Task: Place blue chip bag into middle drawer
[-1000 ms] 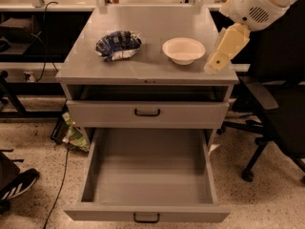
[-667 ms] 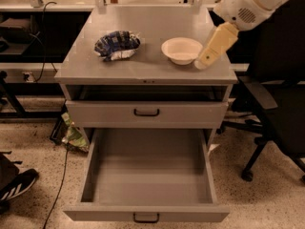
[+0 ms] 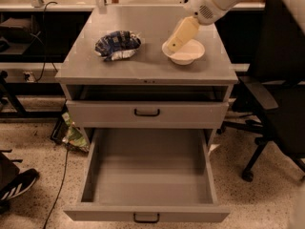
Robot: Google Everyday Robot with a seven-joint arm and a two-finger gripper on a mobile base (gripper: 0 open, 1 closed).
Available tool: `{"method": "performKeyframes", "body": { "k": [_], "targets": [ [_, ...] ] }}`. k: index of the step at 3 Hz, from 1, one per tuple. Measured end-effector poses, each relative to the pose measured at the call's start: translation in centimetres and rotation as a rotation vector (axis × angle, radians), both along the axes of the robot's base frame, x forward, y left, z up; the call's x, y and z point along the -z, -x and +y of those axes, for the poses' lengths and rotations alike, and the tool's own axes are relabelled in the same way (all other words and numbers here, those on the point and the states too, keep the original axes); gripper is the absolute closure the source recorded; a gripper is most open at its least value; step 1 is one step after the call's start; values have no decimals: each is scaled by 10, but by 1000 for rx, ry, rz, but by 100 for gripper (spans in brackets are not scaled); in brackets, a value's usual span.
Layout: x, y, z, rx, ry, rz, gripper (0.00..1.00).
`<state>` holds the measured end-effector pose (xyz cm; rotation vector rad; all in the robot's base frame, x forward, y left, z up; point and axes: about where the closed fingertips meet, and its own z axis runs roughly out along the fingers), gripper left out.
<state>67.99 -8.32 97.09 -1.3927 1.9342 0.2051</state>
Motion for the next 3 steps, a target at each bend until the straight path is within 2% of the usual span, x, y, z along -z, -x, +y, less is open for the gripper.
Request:
{"method": "performKeyframes", "body": {
  "k": [1, 2, 3],
  "targets": [
    [-2, -42, 63, -53, -58, -7, 0],
    [-5, -42, 65, -56, -60, -13, 0],
    [15, -53, 81, -39, -95, 20, 0]
  ]
}}
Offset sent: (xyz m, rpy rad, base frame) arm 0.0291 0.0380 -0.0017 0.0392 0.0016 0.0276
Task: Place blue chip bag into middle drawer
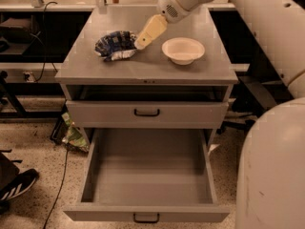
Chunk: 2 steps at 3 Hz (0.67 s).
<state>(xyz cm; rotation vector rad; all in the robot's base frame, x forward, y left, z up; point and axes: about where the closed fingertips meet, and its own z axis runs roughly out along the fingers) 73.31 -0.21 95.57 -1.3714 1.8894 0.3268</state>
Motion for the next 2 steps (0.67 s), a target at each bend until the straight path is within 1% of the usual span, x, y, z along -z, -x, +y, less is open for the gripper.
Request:
{"method": "performKeyframes", "body": {
  "k": [1, 2],
  "targets": [
    [20, -19, 23, 21, -57, 23, 0],
    [35, -43, 45, 47, -121, 32, 0]
  ]
}}
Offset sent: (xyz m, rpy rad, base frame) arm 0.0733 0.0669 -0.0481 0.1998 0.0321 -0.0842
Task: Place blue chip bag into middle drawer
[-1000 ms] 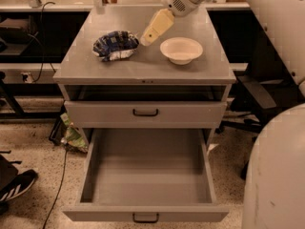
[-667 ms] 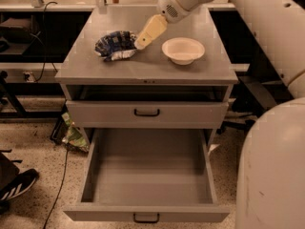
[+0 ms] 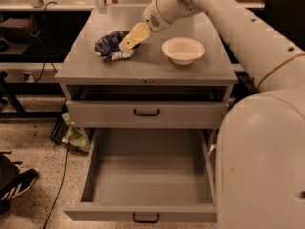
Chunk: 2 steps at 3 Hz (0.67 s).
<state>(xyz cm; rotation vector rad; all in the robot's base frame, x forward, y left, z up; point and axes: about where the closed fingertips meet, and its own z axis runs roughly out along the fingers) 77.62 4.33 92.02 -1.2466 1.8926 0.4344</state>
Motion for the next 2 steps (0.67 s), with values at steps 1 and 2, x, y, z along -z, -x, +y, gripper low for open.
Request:
{"method": "performKeyframes", "body": {
  "k": [1, 2],
  "targets": [
    [14, -22, 28, 3, -38, 3, 0],
    [32, -39, 54, -4, -71, 13, 0]
  ]
}}
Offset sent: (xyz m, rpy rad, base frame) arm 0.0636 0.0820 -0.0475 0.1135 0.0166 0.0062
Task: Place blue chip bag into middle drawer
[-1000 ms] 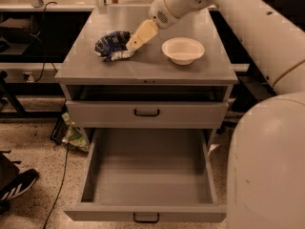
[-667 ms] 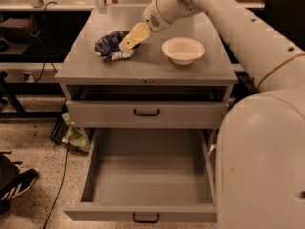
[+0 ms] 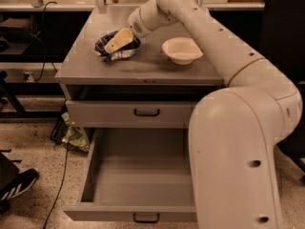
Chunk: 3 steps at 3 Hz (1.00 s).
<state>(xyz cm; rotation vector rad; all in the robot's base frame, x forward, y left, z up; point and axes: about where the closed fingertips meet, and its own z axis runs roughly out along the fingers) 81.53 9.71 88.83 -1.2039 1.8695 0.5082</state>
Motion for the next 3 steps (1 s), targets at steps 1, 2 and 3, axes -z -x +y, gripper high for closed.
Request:
{"method": "performKeyframes", "body": {
  "k": [1, 2, 3],
  "targets": [
    [12, -8, 12, 2, -22, 18, 13],
    [17, -11, 8, 26, -37, 24, 38],
    [8, -9, -6, 52, -49, 4, 61]
  ]
}}
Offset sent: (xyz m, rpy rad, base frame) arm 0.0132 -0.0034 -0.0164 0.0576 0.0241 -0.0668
